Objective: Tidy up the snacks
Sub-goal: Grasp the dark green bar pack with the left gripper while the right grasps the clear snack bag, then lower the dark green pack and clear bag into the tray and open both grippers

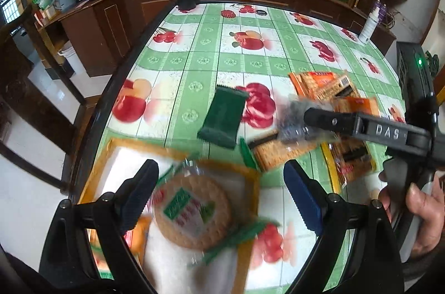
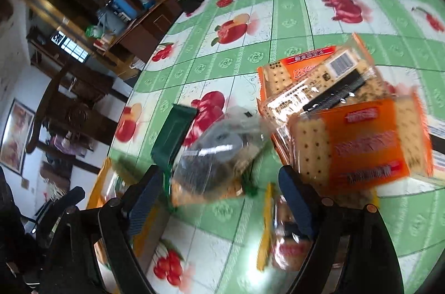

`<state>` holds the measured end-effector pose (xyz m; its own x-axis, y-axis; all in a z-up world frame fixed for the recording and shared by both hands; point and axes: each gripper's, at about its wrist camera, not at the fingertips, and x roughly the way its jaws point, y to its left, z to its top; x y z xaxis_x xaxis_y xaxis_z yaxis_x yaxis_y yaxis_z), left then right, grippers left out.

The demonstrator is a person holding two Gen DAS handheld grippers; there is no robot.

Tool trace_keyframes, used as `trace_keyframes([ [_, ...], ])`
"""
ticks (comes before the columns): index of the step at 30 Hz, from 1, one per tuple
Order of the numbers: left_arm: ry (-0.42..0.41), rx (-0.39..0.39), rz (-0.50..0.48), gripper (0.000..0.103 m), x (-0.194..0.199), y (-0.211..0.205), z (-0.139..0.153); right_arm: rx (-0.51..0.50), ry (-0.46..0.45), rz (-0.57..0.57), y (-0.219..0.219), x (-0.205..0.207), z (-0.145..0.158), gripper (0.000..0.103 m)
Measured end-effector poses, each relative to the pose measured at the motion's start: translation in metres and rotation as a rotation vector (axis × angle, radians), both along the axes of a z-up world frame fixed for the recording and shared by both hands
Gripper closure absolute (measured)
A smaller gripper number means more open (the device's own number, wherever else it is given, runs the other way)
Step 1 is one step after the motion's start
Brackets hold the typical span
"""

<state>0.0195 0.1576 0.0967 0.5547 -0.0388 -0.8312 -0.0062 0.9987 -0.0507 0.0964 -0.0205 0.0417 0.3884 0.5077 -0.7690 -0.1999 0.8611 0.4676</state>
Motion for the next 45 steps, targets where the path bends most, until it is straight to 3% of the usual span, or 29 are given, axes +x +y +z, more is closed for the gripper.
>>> trace_keyframes([
  [4, 0.031, -0.044, 0.006, 0.012, 0.033, 0.014, -0.007, 0.006, 0.063, 0.036, 0.01, 0.012, -0.013, 0.018],
  [6, 0.047, -0.065, -0.012, 0.012, 0.048, 0.018, -0.012, 0.004, 0.047, 0.054, 0.012, 0.012, -0.015, 0.018],
  [7, 0.065, -0.067, -0.018, 0.012, 0.058, 0.019, -0.017, -0.004, 0.033, 0.063, 0.013, 0.013, -0.016, 0.025],
  [8, 0.073, -0.069, -0.023, 0.012, 0.062, 0.019, -0.02, -0.013, 0.026, 0.078, 0.014, 0.013, -0.016, 0.039],
  [18, 0.202, -0.005, -0.148, 0.012, 0.105, -0.007, -0.062, -0.047, -0.04, 0.141, 0.005, 0.003, -0.014, 0.04],
  [20, 0.228, 0.029, -0.141, 0.012, 0.108, -0.008, -0.07, -0.053, -0.045, 0.146, 0.004, 0.001, -0.013, 0.04],
  [22, 0.256, -0.004, -0.123, 0.016, 0.111, -0.003, -0.077, -0.049, -0.045, 0.146, 0.005, 0.0, -0.013, 0.04],
  [23, 0.246, 0.002, -0.116, 0.021, 0.112, -0.001, -0.076, -0.046, -0.045, 0.147, 0.005, 0.0, -0.013, 0.04],
  [26, 0.237, 0.01, -0.111, 0.055, 0.111, 0.002, -0.07, -0.04, -0.045, 0.148, 0.006, -0.001, -0.013, 0.04],
  [34, 0.207, 0.006, -0.121, 0.057, 0.104, 0.003, -0.065, -0.031, -0.062, 0.149, 0.009, -0.003, -0.008, 0.04],
  [45, 0.125, -0.016, -0.109, 0.057, 0.086, 0.01, -0.034, -0.037, -0.076, 0.167, 0.005, -0.015, -0.002, 0.041],
])
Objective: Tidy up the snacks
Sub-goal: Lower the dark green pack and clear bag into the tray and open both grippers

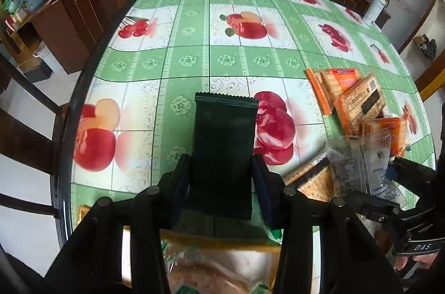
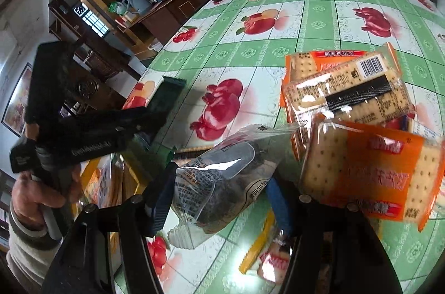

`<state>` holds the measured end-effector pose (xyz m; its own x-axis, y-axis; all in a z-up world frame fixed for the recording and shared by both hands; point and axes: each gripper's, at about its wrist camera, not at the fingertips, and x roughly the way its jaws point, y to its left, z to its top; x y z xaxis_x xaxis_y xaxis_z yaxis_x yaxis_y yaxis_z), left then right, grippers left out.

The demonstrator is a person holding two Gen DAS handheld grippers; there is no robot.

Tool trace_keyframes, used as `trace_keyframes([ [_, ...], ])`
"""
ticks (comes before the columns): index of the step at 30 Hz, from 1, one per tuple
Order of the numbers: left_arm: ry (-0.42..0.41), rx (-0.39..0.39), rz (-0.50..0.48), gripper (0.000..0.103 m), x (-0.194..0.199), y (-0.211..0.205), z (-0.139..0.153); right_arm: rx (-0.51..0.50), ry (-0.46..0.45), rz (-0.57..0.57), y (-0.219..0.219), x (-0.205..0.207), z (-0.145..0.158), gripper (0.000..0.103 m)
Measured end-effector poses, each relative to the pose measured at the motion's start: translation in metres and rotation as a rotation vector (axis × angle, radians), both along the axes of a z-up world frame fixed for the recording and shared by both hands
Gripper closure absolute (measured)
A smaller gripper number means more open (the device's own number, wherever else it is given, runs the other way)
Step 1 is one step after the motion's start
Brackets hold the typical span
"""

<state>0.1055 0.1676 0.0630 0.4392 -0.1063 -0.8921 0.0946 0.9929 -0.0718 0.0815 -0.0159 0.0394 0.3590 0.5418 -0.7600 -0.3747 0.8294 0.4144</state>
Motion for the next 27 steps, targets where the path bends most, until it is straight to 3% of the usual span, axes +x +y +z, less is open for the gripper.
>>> trace_keyframes([
  [13, -0.063, -0.055, -0.013, 0.057, -0.053, -0.002, 0.03, 0.067, -0.022, -0.004, -0.019, -0.026, 0.015, 0.042],
  [27, -0.105, -0.086, 0.011, 0.057, -0.125, 0.023, 0.046, 0.08, -0.044, 0.129, 0.024, -0.06, 0.031, 0.046],
])
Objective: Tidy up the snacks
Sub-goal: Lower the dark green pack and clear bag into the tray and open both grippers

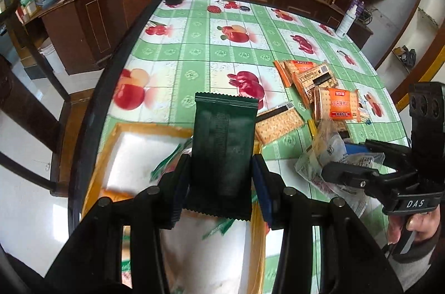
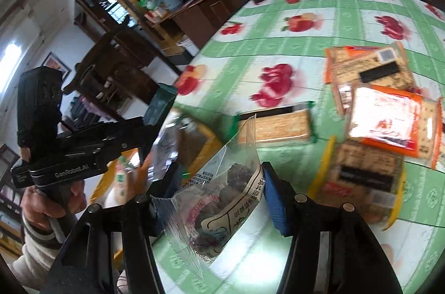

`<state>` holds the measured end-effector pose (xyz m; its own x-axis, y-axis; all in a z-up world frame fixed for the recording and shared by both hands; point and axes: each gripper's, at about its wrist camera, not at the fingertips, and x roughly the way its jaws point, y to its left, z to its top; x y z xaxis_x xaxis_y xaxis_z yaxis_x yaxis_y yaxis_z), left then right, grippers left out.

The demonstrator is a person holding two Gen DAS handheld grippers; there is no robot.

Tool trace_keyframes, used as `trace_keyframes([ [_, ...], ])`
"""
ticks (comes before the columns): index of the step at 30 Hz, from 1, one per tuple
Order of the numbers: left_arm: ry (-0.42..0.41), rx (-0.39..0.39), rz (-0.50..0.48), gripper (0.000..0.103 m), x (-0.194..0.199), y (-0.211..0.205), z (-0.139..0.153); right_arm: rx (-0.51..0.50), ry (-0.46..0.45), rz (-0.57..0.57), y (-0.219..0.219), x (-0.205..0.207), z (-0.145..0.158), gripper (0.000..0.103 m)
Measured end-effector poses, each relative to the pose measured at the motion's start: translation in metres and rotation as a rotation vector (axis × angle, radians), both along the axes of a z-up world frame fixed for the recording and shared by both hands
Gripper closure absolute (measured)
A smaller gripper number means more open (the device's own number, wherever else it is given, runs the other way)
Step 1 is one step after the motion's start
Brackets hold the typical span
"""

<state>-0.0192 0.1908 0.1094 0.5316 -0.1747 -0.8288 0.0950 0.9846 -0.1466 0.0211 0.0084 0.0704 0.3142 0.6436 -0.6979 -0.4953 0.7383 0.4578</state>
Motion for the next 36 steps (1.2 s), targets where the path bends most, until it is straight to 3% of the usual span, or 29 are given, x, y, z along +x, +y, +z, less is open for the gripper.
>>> trace_keyframes([
  [8, -0.022, -0.002, 0.044, 0.057, -0.047, 0.029, 0.002, 0.007, -0.033, 0.112, 0.049, -0.016, 0.014, 0.046],
  [16, -0.036, 0.024, 0.127, 0.057, -0.085, 0.057, -0.008, -0.054, -0.023, 0.212, 0.111, -0.026, -0.002, 0.046],
  [23, -0.045, 0.057, 0.194, 0.057, -0.095, 0.071, -0.026, -0.148, -0.019, 0.256, 0.141, -0.042, -0.023, 0.046],
  [28, -0.035, 0.052, 0.208, 0.056, -0.096, 0.071, -0.037, -0.147, 0.021, 0.278, 0.146, -0.049, -0.027, 0.043],
  [31, -0.032, 0.051, 0.225, 0.047, -0.098, 0.072, -0.039, -0.102, 0.032, 0.263, 0.139, -0.048, -0.021, 0.036],
  [33, -0.036, 0.044, 0.238, 0.023, -0.098, 0.074, -0.037, -0.096, 0.023, 0.251, 0.133, -0.049, -0.015, 0.033],
  [36, -0.061, 0.053, 0.246, 0.02, -0.099, 0.072, -0.03, -0.08, 0.003, 0.216, 0.114, -0.048, -0.004, 0.032],
])
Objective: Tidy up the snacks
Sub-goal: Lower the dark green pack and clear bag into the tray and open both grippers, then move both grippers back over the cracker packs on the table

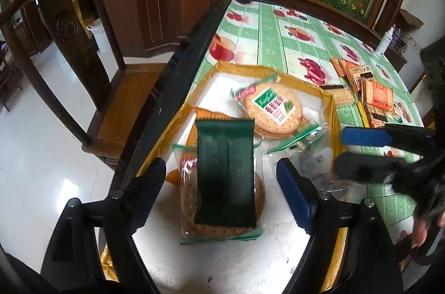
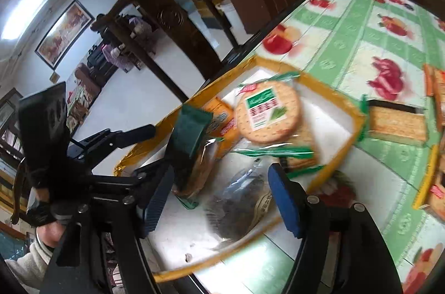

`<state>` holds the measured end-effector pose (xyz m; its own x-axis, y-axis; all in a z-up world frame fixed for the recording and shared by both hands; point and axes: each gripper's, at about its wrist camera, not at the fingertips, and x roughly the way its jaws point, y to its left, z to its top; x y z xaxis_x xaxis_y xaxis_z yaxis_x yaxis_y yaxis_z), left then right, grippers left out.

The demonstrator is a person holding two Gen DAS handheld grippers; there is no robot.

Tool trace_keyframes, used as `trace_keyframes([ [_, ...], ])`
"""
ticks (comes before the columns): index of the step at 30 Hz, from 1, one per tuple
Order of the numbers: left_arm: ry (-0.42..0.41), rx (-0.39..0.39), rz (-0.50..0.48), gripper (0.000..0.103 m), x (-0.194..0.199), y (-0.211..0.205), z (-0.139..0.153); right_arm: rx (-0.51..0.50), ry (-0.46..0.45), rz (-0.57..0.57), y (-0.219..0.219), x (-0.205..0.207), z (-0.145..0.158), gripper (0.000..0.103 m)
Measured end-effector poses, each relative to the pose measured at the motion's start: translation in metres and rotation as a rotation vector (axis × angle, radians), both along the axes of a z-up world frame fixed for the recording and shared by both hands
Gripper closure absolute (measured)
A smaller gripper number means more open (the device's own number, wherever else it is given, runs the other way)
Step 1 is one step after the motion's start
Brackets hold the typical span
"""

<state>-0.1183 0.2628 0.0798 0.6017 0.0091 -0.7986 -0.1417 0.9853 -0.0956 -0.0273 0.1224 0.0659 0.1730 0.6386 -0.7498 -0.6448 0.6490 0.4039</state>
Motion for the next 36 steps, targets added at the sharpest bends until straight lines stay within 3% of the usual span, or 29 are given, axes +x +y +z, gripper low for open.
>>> trace_keyframes([
  [8, -0.013, -0.015, -0.049, 0.017, 0.01, -0.025, 0.013, 0.04, 0.006, -0.188, -0.082, 0.022, 0.005, 0.029],
  [17, 0.002, -0.015, -0.217, 0.016, 0.04, -0.085, 0.023, 0.047, 0.045, -0.345, -0.158, 0.031, -0.008, 0.026],
  [22, 0.038, -0.006, -0.379, 0.016, 0.078, -0.123, 0.019, 0.044, 0.048, -0.39, -0.187, 0.032, -0.012, 0.026],
  [36, 0.122, 0.104, -0.608, 0.016, 0.144, -0.176, -0.003, -0.02, 0.009, -0.492, -0.233, 0.046, -0.005, 0.023],
])
